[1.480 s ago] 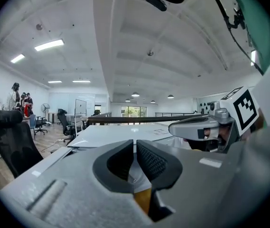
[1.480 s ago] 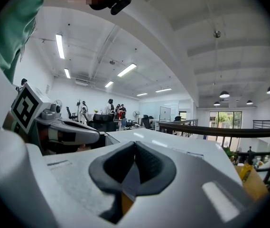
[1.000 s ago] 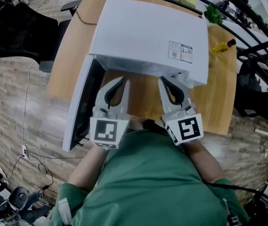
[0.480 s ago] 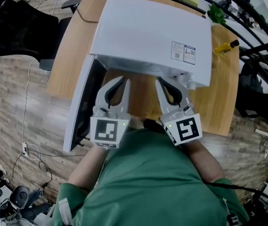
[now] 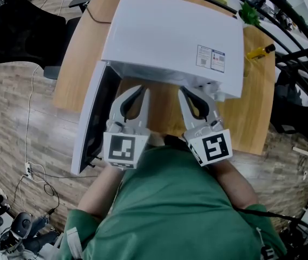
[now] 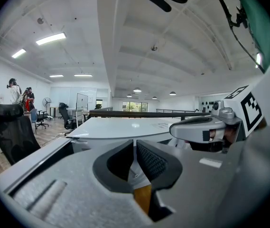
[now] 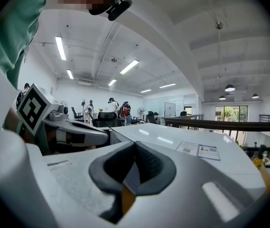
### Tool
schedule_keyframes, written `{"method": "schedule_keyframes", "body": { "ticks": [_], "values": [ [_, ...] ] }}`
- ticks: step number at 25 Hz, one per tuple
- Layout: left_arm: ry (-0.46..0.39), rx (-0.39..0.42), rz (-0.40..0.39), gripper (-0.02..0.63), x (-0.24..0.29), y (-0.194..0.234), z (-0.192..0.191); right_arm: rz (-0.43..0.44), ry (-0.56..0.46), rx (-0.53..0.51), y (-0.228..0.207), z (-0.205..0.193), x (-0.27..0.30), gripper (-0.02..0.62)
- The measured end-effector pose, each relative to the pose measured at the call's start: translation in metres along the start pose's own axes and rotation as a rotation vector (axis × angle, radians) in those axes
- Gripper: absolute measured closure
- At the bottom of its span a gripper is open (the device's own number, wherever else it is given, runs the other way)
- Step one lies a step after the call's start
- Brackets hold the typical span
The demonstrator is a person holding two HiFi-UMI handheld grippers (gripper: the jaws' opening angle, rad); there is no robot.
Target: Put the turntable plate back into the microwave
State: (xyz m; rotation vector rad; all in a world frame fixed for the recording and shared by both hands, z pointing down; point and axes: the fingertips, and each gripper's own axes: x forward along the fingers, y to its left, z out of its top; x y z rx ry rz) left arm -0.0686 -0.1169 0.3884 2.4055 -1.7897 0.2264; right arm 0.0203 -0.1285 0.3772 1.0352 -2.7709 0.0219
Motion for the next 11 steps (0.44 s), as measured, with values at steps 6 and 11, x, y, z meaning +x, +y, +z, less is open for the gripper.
{"method": "schedule_keyframes", "body": {
  "ticks": [6, 11],
  "values": [
    [0.006, -0.006, -0.005, 0.577, 0.0004, -0.0026, -0.0032, 0.000, 0.001, 0.003, 0.0005, -0.0019, -0.0008, 0.592],
    [0.007, -0.009, -0.006, 0.577, -0.0031, -0.0030, -0.0015, -0.002, -0.004, 0.028, 0.0043, 0.0031, -0.0015, 0.592]
  ]
}}
